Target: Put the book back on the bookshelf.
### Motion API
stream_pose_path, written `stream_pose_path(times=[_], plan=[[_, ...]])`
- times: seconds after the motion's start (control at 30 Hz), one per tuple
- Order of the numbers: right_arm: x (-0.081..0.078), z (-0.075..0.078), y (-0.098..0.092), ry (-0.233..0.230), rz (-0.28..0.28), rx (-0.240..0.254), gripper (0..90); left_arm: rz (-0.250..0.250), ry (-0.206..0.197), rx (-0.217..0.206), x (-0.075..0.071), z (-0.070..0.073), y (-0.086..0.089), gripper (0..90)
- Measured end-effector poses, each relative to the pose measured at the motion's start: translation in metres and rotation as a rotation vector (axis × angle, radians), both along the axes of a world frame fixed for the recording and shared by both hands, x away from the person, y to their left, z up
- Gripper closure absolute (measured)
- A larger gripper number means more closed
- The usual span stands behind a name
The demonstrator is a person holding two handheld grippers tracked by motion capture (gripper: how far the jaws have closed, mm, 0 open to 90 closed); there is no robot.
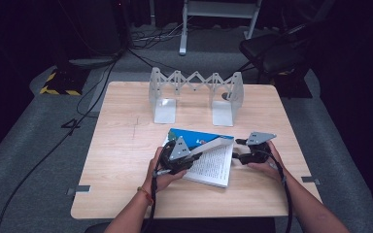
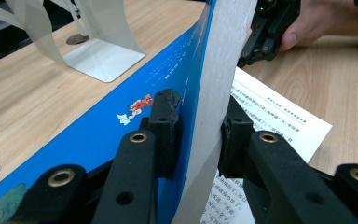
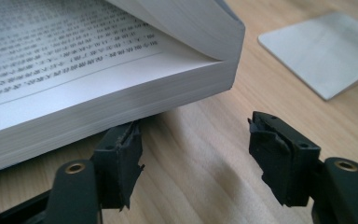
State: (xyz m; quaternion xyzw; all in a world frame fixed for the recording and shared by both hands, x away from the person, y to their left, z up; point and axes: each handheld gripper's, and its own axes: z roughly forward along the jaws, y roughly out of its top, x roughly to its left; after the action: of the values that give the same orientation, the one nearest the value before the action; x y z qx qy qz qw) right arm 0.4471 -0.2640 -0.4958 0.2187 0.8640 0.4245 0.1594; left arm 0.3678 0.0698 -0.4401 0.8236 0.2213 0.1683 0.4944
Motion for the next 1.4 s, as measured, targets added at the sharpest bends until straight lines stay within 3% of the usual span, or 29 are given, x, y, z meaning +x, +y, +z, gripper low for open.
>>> stream_pose_path(times=[0.1, 0.13, 0.33, 0.4, 0.53, 0.73, 0.93, 1.1, 1.2, 1.3, 1.4], plan=[[-0.002, 0.01, -0.005, -0.014, -0.02, 0.099, 41.5, 0.006, 0.006, -0.037, 0.001, 0.004, 0.003, 72.6], [-0.002, 0.01, -0.005, -0.014, -0.02, 0.099, 41.5, 0.006, 0.006, -0.037, 0.001, 0.004, 0.003, 72.6], [-0.01, 0.038, -0.005, -0.067, -0.042, 0.172, 45.8, 0.001, 0.04, -0.132, -0.003, 0.012, 0.013, 72.7], [-0.011, 0.046, -0.002, -0.072, -0.044, 0.195, 46.3, 0.003, 0.036, -0.136, -0.004, 0.013, 0.015, 72.7], [-0.015, 0.055, 0.005, -0.1, -0.032, 0.206, 48.0, 0.002, 0.03, -0.14, -0.009, 0.014, 0.022, 72.2], [-0.021, 0.07, 0.018, -0.141, -0.015, 0.251, 51.9, 0.045, 0.018, -0.171, -0.016, 0.016, 0.032, 70.8], [-0.022, 0.084, 0.03, -0.148, 0.006, 0.274, 51.8, 0.068, -0.001, -0.18, -0.023, 0.016, 0.04, 70.2], [-0.024, 0.091, 0.04, -0.169, 0.013, 0.295, 51.9, 0.062, 0.01, -0.181, -0.024, 0.015, 0.042, 66.5], [-0.024, 0.091, 0.044, -0.175, 0.004, 0.317, 51.9, 0.059, 0.013, -0.173, -0.024, 0.013, 0.039, 68.8], [-0.024, 0.089, 0.045, -0.182, 0.002, 0.304, 52.2, 0.032, 0.045, -0.214, -0.018, 0.011, 0.04, 71.6], [-0.021, 0.086, 0.041, -0.167, -0.001, 0.305, 52.2, 0.004, 0.058, -0.218, -0.013, 0.01, 0.035, 71.6]])
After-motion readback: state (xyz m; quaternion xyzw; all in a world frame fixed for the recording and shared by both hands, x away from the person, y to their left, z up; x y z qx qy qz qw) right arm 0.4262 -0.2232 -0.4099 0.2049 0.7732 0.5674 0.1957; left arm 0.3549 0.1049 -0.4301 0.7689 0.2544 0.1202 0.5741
